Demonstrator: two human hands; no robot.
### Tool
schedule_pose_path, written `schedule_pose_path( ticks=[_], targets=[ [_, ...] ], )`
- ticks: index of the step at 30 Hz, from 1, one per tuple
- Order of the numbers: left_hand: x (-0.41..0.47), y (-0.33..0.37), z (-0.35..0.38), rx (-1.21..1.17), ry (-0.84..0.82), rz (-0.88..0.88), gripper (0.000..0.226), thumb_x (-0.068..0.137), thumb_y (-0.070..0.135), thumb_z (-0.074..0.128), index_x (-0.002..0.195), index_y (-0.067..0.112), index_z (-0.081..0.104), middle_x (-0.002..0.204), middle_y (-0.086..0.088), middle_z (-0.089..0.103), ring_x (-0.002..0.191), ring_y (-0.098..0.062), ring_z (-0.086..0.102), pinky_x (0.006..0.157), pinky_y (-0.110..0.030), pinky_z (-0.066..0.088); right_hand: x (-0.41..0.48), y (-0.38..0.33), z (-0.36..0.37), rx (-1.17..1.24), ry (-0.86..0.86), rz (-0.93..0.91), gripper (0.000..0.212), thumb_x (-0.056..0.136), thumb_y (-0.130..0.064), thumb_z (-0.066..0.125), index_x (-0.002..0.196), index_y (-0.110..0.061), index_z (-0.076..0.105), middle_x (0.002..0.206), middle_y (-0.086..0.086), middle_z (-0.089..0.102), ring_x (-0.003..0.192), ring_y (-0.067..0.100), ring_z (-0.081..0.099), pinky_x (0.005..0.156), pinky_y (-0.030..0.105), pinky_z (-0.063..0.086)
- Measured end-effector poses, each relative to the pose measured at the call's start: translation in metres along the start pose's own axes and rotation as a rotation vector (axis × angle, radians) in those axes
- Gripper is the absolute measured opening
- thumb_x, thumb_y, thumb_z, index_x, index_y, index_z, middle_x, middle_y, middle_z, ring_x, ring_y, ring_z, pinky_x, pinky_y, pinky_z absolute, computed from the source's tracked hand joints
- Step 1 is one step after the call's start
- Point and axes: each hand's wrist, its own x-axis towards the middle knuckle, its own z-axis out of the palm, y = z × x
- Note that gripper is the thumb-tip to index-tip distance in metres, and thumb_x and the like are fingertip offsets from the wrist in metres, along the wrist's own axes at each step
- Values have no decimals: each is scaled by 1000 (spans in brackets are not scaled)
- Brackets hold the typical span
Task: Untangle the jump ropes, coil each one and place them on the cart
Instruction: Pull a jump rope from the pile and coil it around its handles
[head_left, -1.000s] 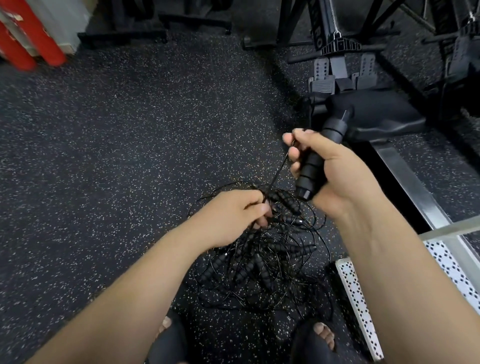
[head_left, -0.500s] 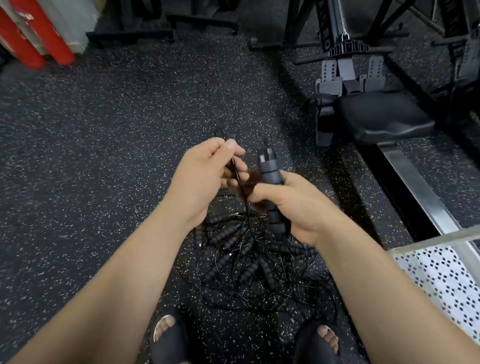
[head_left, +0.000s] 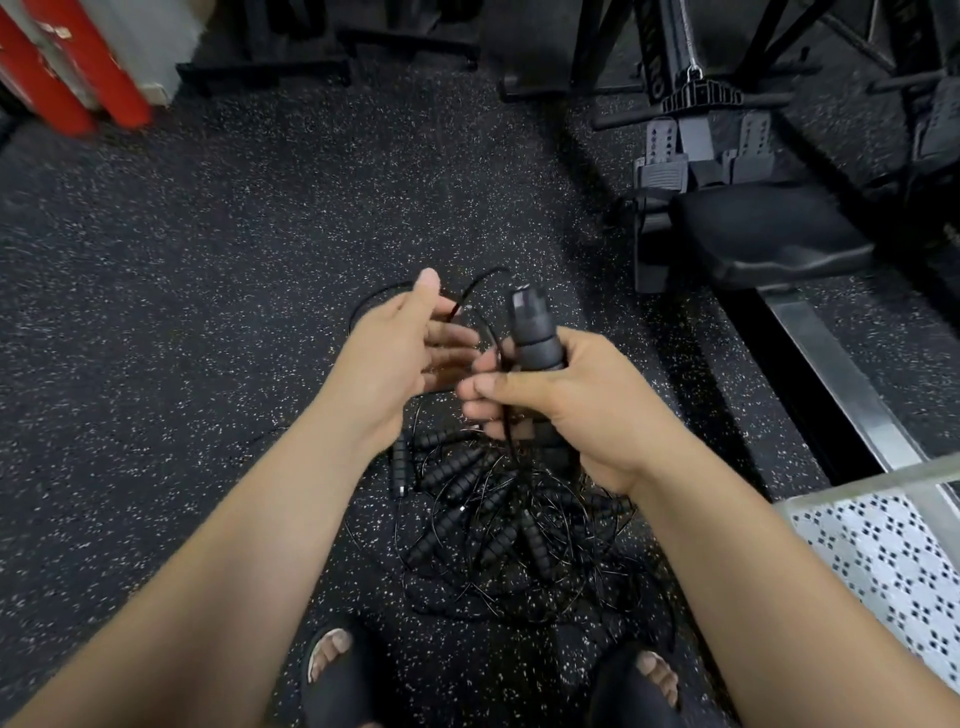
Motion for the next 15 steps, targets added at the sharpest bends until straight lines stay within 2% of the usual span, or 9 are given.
schedule_pose_path(
  ticks=[2, 4, 6, 9, 12, 15],
  targets=[
    [-4, -4, 7, 87, -2, -21, 44, 110, 59, 47, 127, 19, 57, 107, -10, 81, 95, -25, 81, 83, -43, 66, -1, -7, -5, 102, 43, -37, 29, 94, 3, 77, 121, 4, 67, 107, 20, 81, 95, 28, 79, 86, 43, 66],
    [-9, -7, 15, 146, -23, -3, 34, 112, 52, 47, 126, 22, 54, 109, -7, 80, 94, -23, 81, 87, -48, 66, 0, -14, -11, 182, 98, -66, 26, 95, 2, 76, 120, -1, 68, 109, 18, 82, 98, 27, 80, 83, 40, 66],
    [-13, -9, 23, 214, -145, -5, 23, 113, 35, 46, 126, 21, 58, 108, -3, 81, 94, -21, 80, 97, -54, 63, 0, -19, -18, 253, 143, -78, 24, 96, 1, 74, 119, -3, 69, 110, 17, 82, 97, 25, 81, 77, 35, 66],
    [-21, -16, 34, 354, -396, -46, 26, 105, 17, 52, 125, 24, 68, 110, 5, 82, 106, -16, 78, 109, -51, 56, -1, -24, -25, 333, 170, -73, 21, 97, 1, 72, 116, -7, 69, 111, 15, 82, 95, 20, 81, 74, 31, 65],
    [-28, -24, 42, 535, -538, -4, 24, 97, 24, 68, 118, 34, 76, 114, 13, 81, 115, -13, 73, 114, -47, 50, -2, -27, -31, 386, 193, -84, 21, 98, -1, 71, 117, -9, 68, 112, 13, 82, 94, 17, 81, 73, 30, 65],
    [-32, -29, 44, 543, -603, 8, 18, 98, 25, 76, 114, 32, 81, 111, 14, 81, 114, -8, 74, 120, -43, 45, -1, -28, -37, 425, 221, -104, 25, 97, 0, 72, 120, -7, 67, 114, 15, 82, 97, 19, 81, 72, 30, 66]
  ],
)
